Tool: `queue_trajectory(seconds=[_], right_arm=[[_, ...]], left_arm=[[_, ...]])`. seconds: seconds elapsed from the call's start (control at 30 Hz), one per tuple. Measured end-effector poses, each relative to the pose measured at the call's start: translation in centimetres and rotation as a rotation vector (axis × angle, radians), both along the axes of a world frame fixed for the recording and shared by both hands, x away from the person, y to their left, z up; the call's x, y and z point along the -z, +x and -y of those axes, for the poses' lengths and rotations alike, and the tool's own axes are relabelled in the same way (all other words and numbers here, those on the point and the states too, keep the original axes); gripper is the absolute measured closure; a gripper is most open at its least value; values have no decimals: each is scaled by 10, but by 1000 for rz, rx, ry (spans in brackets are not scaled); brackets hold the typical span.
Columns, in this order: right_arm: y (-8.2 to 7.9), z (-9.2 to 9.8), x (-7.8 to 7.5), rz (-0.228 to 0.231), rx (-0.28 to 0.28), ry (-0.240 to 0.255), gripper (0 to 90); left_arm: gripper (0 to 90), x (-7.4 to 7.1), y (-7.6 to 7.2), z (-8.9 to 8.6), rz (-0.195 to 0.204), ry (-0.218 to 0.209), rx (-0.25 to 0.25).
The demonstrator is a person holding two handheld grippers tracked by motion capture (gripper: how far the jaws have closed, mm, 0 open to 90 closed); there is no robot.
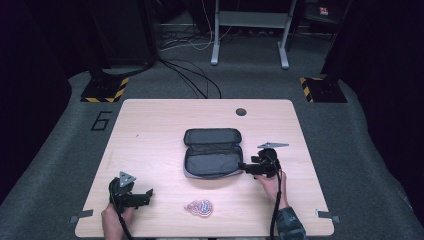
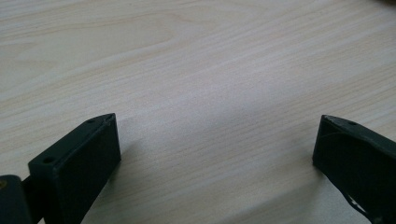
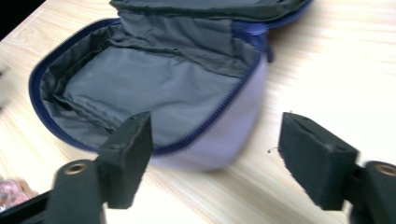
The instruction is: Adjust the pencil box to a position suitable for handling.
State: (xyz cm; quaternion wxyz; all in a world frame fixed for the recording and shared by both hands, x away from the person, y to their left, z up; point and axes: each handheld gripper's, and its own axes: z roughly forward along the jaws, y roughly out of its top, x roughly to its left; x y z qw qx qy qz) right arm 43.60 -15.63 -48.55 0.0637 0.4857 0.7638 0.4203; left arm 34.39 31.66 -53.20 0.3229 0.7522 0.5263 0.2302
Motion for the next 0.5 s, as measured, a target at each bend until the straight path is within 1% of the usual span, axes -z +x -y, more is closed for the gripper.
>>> queue_trajectory(seconds=[0.07,0.13,0.17,0.23,0.27,0.37,0.4,0.43,0.47,0.5], right_arm=[[-5,9,-1,39,14,-21,187],[-12,18,-3,67,38,-41,157],[-18,28,-2,90,56,-54,150],[-21,32,-1,93,65,-55,144],[-26,42,1,103,88,-74,132],[-33,56,5,113,127,-112,117],[-33,56,5,113,127,-112,117],[-37,64,9,123,155,-125,113],[-39,69,12,123,173,-135,108],[-39,69,12,123,173,-135,108]], left_arm=[[7,0,0,0,0,1,1],[7,0,0,0,-1,1,1],[7,0,0,0,0,0,1],[7,0,0,0,2,-1,0],[7,0,0,0,-1,0,1],[7,0,0,0,3,-2,0],[7,0,0,0,3,-2,0],[7,0,0,0,3,-2,0],[7,0,0,0,2,-2,1],[7,0,0,0,2,-2,1]])
